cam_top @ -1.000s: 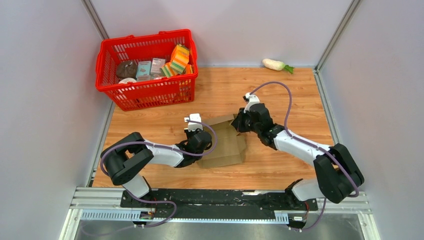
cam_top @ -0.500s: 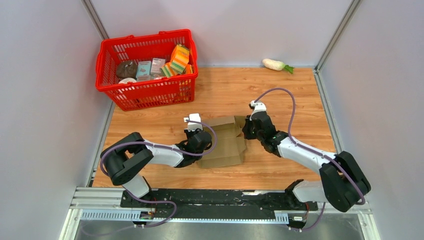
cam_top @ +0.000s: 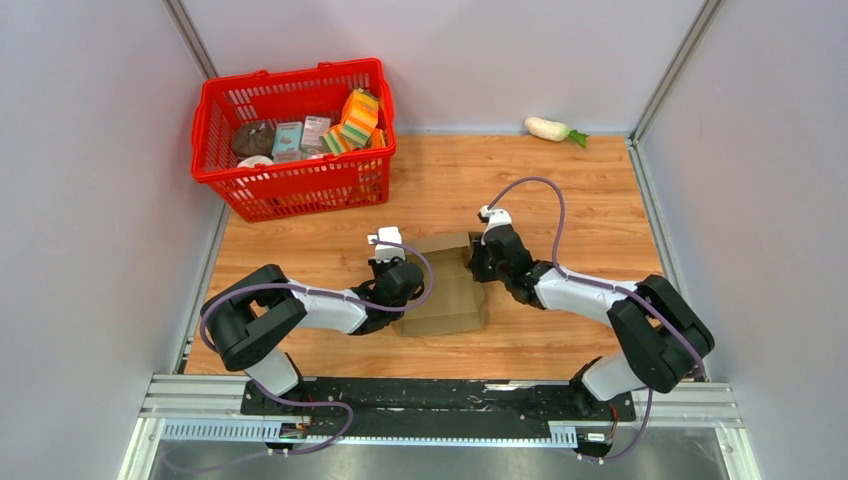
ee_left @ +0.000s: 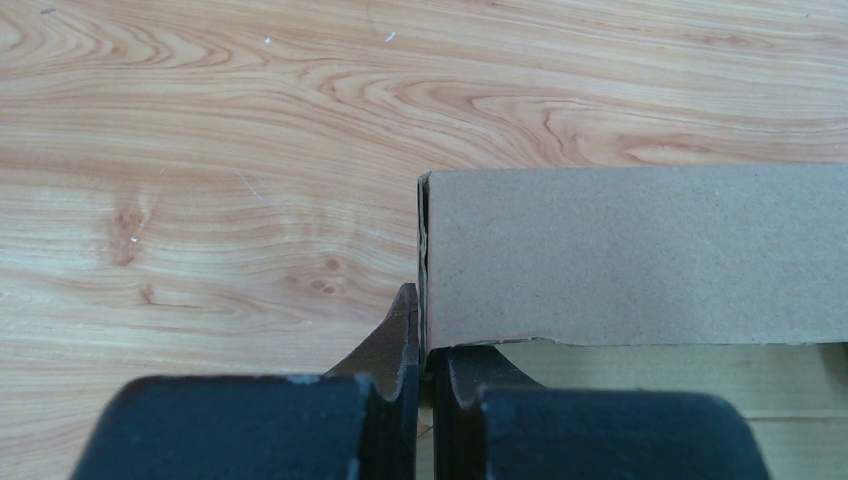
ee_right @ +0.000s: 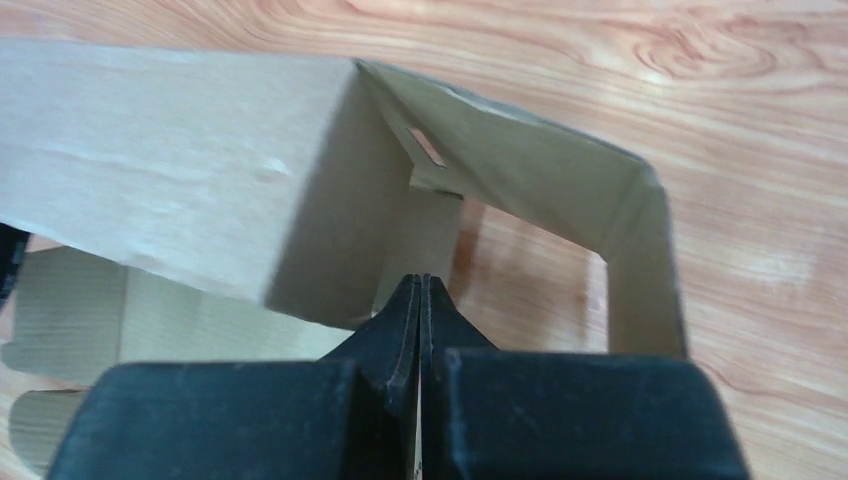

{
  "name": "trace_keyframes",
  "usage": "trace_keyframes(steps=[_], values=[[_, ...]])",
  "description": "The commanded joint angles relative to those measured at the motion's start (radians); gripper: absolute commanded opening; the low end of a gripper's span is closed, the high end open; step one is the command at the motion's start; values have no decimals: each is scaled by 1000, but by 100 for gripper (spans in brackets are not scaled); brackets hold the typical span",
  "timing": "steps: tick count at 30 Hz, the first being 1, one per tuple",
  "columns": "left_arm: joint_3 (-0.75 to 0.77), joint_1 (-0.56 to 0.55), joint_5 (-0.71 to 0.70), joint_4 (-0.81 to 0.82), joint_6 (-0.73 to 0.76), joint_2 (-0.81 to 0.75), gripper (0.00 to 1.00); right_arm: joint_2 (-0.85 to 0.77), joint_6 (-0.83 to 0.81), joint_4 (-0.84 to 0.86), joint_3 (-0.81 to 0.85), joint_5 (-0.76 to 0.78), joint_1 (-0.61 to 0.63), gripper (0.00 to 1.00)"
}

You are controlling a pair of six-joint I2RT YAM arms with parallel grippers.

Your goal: Fold the paper box

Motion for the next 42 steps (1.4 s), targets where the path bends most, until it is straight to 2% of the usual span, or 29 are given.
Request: trace_keyframes(steps=[1, 11, 15, 19, 22, 28, 33, 37, 40, 42], values=[[-6, 1, 56, -112, -13, 21, 0, 27, 8, 99, 70, 10, 16, 0], [-10, 0, 68, -109, -25, 18, 0, 120, 134, 168, -14, -33, 24, 0], [-16, -2, 65, -109, -28, 18, 0, 22, 132, 65, -14, 9, 21, 0], [-26, 0, 59, -106, -31, 18, 0, -158, 151, -88, -42, 57, 21, 2], [-29, 0, 54, -97, -36, 27, 0, -247, 200, -81, -135, 69, 24, 5], [-27, 0, 71, -86, -44, 43, 0, -235, 284, -4, -259, 138, 19, 5], [-29, 0, 66, -89, -44, 35, 0, -175, 307, -4, -255, 152, 19, 4], [-27, 0, 65, -100, -37, 27, 0, -210, 283, -47, -232, 148, 15, 5], [-21, 0, 60, -118, -24, 21, 0, -300, 244, -132, -215, 149, -7, 13], [-18, 0, 53, -128, -16, 21, 0, -375, 189, -185, -200, 148, -20, 32]])
